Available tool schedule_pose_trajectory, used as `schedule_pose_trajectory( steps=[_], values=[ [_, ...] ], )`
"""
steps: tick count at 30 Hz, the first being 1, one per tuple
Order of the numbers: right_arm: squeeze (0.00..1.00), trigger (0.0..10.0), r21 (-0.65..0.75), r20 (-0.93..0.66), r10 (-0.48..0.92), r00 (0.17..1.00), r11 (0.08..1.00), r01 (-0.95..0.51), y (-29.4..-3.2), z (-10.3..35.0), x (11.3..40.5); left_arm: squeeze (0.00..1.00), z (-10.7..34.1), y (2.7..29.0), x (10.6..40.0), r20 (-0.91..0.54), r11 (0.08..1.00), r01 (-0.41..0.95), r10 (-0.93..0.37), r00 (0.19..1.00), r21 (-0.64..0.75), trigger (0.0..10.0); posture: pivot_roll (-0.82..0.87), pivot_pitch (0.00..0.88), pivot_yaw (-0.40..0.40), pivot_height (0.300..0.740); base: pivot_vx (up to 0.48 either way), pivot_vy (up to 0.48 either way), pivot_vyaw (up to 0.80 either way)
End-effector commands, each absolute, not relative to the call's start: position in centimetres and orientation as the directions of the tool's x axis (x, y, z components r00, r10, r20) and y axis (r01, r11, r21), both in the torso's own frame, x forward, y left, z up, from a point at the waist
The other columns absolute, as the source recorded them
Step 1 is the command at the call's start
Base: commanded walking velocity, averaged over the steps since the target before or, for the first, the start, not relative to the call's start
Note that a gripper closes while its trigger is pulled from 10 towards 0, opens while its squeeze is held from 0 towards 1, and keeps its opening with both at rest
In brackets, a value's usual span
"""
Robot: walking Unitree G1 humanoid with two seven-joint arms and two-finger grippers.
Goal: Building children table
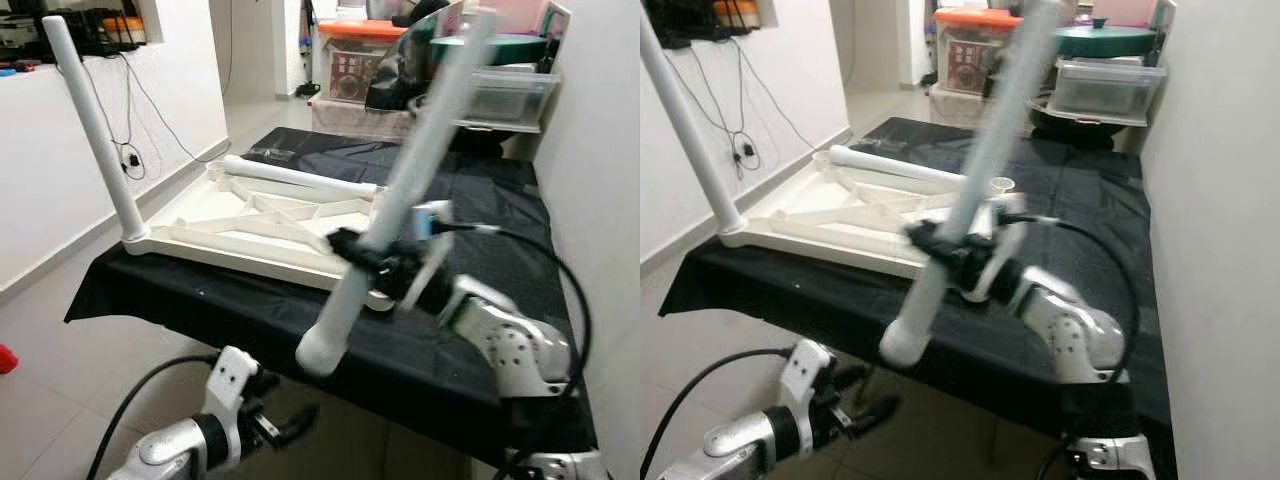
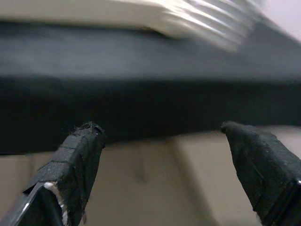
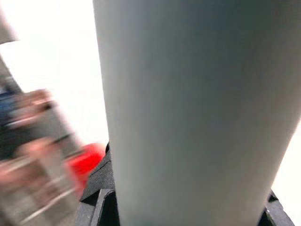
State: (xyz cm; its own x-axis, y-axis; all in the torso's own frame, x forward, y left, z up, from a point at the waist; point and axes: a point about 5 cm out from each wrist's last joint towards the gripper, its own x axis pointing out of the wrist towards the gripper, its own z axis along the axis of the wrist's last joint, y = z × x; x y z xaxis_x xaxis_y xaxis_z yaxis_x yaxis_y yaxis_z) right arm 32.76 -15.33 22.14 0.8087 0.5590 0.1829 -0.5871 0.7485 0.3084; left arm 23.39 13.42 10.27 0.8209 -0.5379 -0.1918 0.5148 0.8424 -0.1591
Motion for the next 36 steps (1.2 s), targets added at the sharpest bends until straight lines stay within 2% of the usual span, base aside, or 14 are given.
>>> schedule_pose_trajectory(
  steps=[1,3,7,8,9,10,15,23,36],
  values=[
    [0.00,0.0,0.215,0.209,0.383,0.900,0.879,-0.425,-16.6,22.5,32.9,0.00,10.9,13.9,23.9,-0.142,0.897,0.426,-0.440,0.887,-0.123,10.0,0.01,0.000,-0.011,0.740,0.000,0.000,0.00],
    [0.00,0.0,0.155,0.229,0.278,0.933,0.936,-0.317,-16.9,22.7,32.8,0.00,11.8,13.7,24.3,-0.094,0.918,0.380,-0.391,0.916,-0.109,10.0,0.01,0.000,-0.015,0.740,0.000,0.000,0.00],
    [0.00,0.0,0.133,0.260,0.173,0.950,0.968,-0.213,-17.1,23.2,32.6,0.00,12.9,13.4,24.9,-0.045,0.938,0.332,-0.338,0.940,-0.101,10.0,0.02,0.000,-0.018,0.740,0.000,0.000,0.00],
    [0.00,1.5,0.125,0.269,0.144,0.952,0.975,-0.182,-17.0,23.4,32.6,0.00,13.5,13.3,25.1,-0.017,0.947,0.308,-0.311,0.950,-0.095,10.0,0.02,0.000,-0.018,0.740,0.000,0.000,0.00],
    [0.00,1.5,0.125,0.269,0.144,0.952,0.975,-0.182,-17.0,23.4,32.6,0.00,13.5,13.3,25.1,-0.017,0.947,0.308,-0.311,0.950,-0.095,10.0,0.02,0.000,-0.018,0.740,0.000,0.000,0.00],
    [0.00,10.0,0.121,0.274,0.130,0.953,0.978,-0.168,-16.9,23.5,32.6,0.00,13.9,13.3,25.3,0.001,0.952,0.293,-0.294,0.956,-0.090,10.0,0.02,0.000,-0.018,0.740,0.000,0.000,0.00],
    [0.00,10.0,0.123,0.280,0.132,0.951,0.977,-0.172,-16.4,23.8,32.9,0.00,14.5,13.4,25.5,0.029,0.959,0.274,-0.272,0.962,-0.074,10.0,0.02,0.000,-0.026,0.740,0.111,0.000,0.00],
    [0.00,10.0,0.135,0.326,0.129,0.937,0.974,-0.181,-15.3,24.3,33.4,0.00,14.6,13.5,25.7,0.048,0.966,0.252,-0.249,0.967,-0.052,10.0,0.02,0.000,-0.026,0.740,0.317,0.000,0.00],
    [0.00,10.0,0.151,0.357,0.117,0.927,0.972,-0.181,-14.8,25.0,33.8,0.00,14.6,13.2,25.9,0.051,0.969,0.243,-0.241,0.969,-0.048,10.0,0.03,0.000,-0.029,0.740,0.319,0.000,0.00]
  ],
)
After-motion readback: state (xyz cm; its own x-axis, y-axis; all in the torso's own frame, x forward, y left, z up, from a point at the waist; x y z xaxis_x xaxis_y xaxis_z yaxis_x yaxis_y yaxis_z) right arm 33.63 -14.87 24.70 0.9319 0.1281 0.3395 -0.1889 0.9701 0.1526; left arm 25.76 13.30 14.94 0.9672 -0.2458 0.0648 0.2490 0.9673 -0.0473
